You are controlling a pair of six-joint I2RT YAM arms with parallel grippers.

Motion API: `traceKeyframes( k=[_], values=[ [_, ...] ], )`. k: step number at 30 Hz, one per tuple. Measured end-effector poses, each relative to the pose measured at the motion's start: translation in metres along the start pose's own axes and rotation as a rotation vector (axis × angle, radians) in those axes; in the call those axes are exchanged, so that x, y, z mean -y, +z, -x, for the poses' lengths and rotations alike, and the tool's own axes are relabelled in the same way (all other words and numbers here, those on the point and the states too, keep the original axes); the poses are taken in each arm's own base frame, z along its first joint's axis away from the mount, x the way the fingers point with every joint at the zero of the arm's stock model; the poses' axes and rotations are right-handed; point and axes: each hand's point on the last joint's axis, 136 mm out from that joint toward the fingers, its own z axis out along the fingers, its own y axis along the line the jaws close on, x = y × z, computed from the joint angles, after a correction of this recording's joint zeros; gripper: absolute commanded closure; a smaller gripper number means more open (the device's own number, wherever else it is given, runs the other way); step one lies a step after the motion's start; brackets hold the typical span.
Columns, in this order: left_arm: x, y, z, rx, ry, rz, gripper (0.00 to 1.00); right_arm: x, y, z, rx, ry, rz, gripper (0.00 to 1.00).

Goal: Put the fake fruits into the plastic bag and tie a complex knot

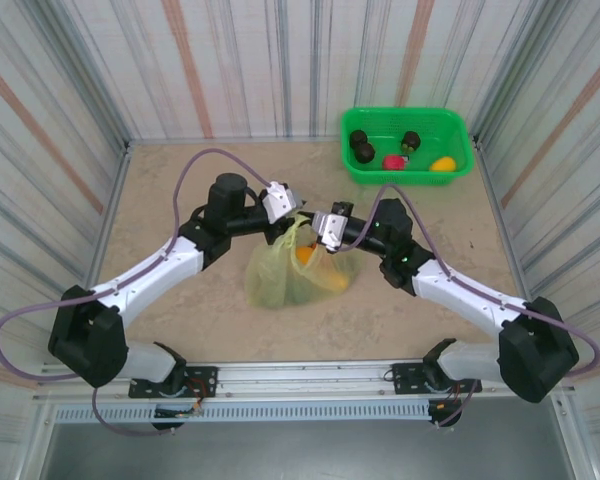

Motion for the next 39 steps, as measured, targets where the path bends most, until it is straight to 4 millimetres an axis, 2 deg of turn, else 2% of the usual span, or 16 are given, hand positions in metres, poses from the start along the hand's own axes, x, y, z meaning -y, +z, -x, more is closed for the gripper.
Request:
traceKeyframes(
  k=[3,10,16,23,28,31,34,39],
  values=[
    [-0.004,-0.004,-0.004,-0.013,0.020,0.050,0.54,0.001,0.004,-0.002,-0.005,-0.018,-0.055,0.96],
    [-0.021,-0.013,-0.003,-0.018,0.068,0.173,0.55,0.010,0.007,0.008,-0.006,-0.098,-0.137,0.96],
    [-0.029,-0.025,-0.002,-0.023,0.094,0.254,0.42,0.011,0.010,0.010,-0.030,-0.158,-0.172,0.96],
    [-0.040,-0.028,-0.001,-0.019,0.102,0.318,0.38,0.013,0.012,0.012,-0.034,-0.187,-0.198,0.96],
    [-0.039,-0.027,-0.001,-0.002,0.090,0.316,0.37,0.013,0.013,0.011,-0.042,-0.199,-0.207,0.96],
    [-0.037,-0.027,0.004,0.025,0.080,0.302,0.47,0.013,0.014,0.011,-0.040,-0.200,-0.209,0.96],
    [-0.035,-0.026,0.008,0.049,0.066,0.290,0.62,0.013,0.014,0.011,-0.040,-0.199,-0.209,0.96],
    [-0.029,-0.024,0.011,0.069,0.056,0.239,0.81,0.013,0.014,0.011,-0.040,-0.199,-0.208,0.96]
  ],
)
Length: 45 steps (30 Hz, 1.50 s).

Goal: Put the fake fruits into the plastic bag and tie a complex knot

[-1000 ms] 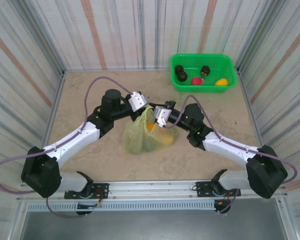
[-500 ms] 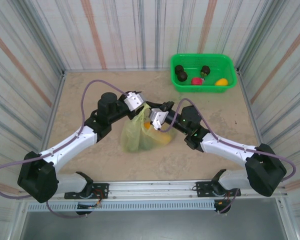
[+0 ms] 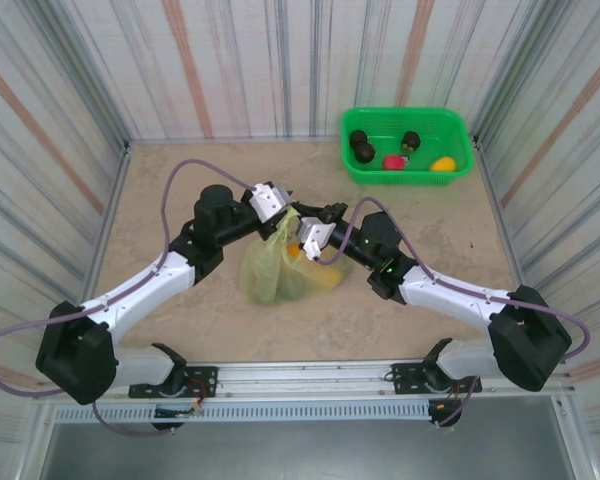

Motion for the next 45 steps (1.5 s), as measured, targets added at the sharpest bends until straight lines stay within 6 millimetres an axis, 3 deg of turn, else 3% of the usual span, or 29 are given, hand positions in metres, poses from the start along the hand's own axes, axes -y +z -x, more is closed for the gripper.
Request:
traceKeyframes(
  k=[5,10,11,13,15,19,28,34,39,41,45],
  values=[
    [0.004,0.000,0.001,0.007,-0.004,-0.026,1.00,0.000,0.000,0.000,0.002,0.000,0.002,0.96],
    [0.005,0.000,0.001,0.006,-0.001,-0.028,1.00,-0.002,0.000,-0.001,0.000,0.006,0.009,0.96],
    [0.004,0.000,0.001,0.005,-0.001,-0.027,1.00,-0.003,0.000,-0.001,-0.003,0.012,0.014,0.93],
    [0.003,0.000,0.001,0.002,-0.001,-0.021,1.00,-0.004,-0.001,-0.005,-0.012,0.029,0.022,0.77],
    [0.002,0.000,0.000,-0.003,-0.002,-0.014,1.00,-0.003,-0.002,-0.009,-0.023,0.057,0.034,0.72],
    [0.003,0.000,-0.003,-0.018,-0.012,-0.019,1.00,0.002,-0.009,-0.012,-0.044,0.091,0.041,0.70],
    [0.008,-0.003,-0.013,-0.064,-0.087,-0.038,1.00,0.009,-0.039,0.013,-0.021,0.140,0.097,0.73],
    [0.011,-0.010,-0.017,-0.102,-0.132,-0.036,1.00,0.000,-0.061,0.017,-0.051,0.180,0.160,0.75],
    [0.017,-0.016,-0.013,-0.116,-0.155,-0.031,1.00,0.003,-0.079,0.022,-0.109,0.369,0.188,0.70],
    [0.019,-0.018,-0.010,-0.116,-0.154,-0.024,1.00,0.015,-0.080,0.028,-0.153,0.516,0.180,0.77],
    [0.022,-0.020,-0.012,-0.126,-0.153,-0.012,1.00,0.032,-0.083,0.049,-0.155,0.759,0.174,0.74]
  ],
)
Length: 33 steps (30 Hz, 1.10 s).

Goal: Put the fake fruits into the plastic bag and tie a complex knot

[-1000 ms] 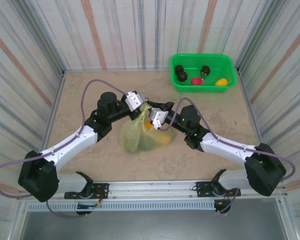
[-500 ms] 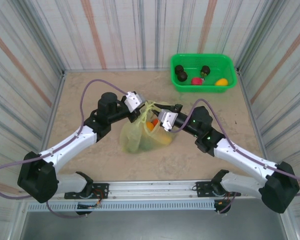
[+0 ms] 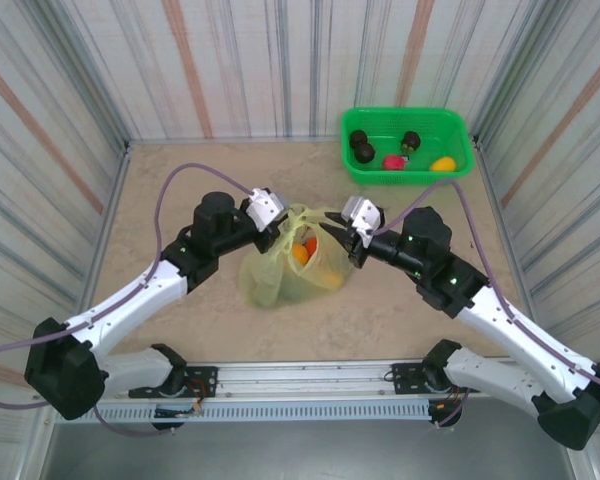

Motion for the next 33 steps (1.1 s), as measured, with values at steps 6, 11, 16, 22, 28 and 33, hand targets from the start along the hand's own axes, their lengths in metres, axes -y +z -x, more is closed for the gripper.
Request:
traceKeyframes(
  k=[6,11,16,22,28,33],
  values=[
    [-0.001,0.001,-0.016,-0.042,-0.008,0.034,1.00,-0.027,0.007,-0.016,-0.080,0.407,0.129,0.66],
    [-0.006,0.001,-0.016,-0.042,-0.021,0.066,1.00,-0.047,0.029,-0.044,-0.208,0.667,0.216,0.59],
    [-0.007,0.001,-0.015,-0.040,-0.029,0.072,1.00,-0.056,0.044,-0.060,-0.277,0.824,0.258,0.58],
    [-0.001,0.003,-0.014,-0.039,-0.023,0.064,1.00,-0.055,0.049,-0.050,-0.241,0.869,0.273,0.63],
    [0.000,0.003,-0.013,-0.040,-0.021,0.065,1.00,-0.054,0.055,-0.049,-0.219,0.881,0.280,0.69],
    [0.000,0.003,-0.014,-0.040,-0.021,0.066,1.00,-0.054,0.056,-0.058,-0.223,0.888,0.275,0.73]
  ],
)
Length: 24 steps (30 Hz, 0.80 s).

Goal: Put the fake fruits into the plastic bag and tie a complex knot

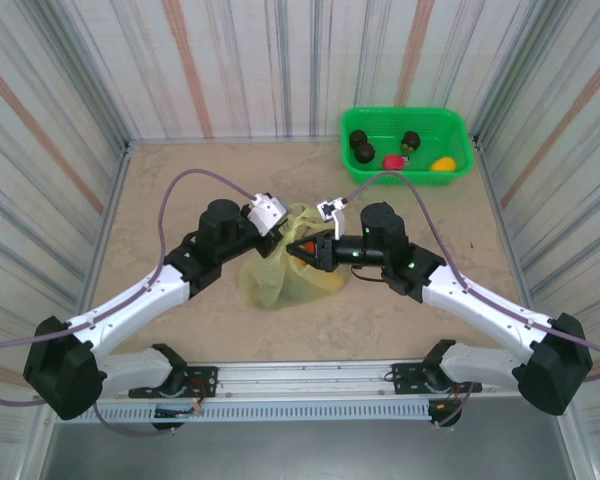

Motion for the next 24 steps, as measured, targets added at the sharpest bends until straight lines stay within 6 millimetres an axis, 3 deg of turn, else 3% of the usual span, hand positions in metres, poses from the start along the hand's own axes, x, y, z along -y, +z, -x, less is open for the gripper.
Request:
traceKeyframes(
  k=[7,24],
  values=[
    [0.000,0.000,0.000,0.000,0.000,0.000,1.00,0.014,0.000,-0.004,0.003,0.012,-0.022,0.78],
    [0.003,0.000,0.001,0.002,0.002,-0.007,1.00,0.028,0.012,-0.008,-0.015,0.029,-0.041,0.73]
  ],
)
